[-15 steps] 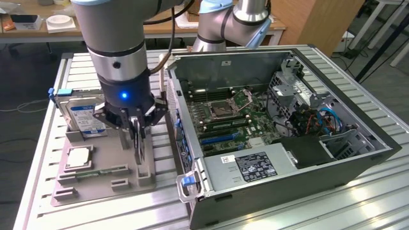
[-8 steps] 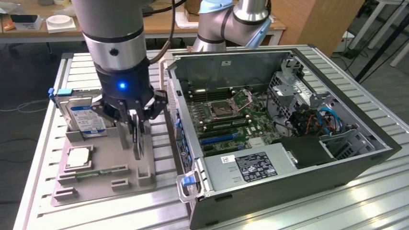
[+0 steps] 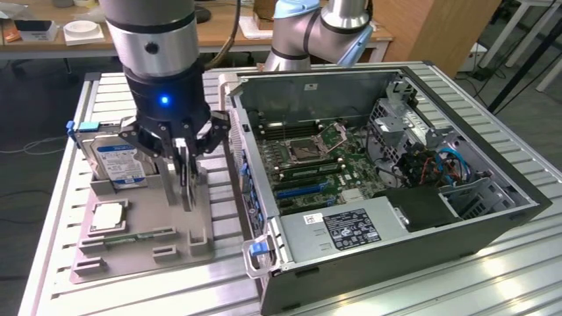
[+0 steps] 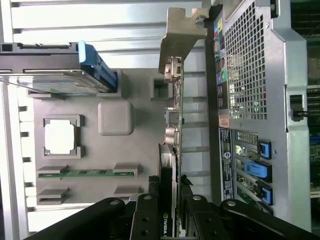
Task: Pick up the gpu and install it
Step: 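Pick up the gpu and move the gpu toward the slot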
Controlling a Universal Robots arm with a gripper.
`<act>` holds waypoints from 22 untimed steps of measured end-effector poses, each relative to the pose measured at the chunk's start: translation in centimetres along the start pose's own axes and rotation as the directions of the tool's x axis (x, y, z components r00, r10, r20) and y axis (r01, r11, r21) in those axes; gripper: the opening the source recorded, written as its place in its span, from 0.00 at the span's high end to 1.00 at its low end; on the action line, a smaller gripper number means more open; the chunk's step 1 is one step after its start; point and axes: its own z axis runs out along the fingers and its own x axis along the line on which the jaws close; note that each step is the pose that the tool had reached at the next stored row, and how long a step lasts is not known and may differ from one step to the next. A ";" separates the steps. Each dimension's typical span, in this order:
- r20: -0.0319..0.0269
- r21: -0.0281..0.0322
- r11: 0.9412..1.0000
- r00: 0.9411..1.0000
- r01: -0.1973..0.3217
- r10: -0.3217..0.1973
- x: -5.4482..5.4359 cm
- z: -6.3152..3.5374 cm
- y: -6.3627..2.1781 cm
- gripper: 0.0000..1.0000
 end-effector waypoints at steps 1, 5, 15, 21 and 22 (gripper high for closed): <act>0.000 0.000 1.000 1.000 0.000 0.000 0.0 -0.29 0.01 0.74; 0.000 0.000 1.000 1.000 0.000 0.000 0.0 -1.47 0.06 0.74; 0.000 0.000 1.000 1.000 0.000 0.000 -0.1 -4.34 0.19 0.74; 0.000 0.000 1.000 1.000 0.000 0.000 -0.2 -5.49 0.24 0.74; 0.000 0.000 1.000 1.000 0.000 0.000 -0.2 -5.65 0.25 0.74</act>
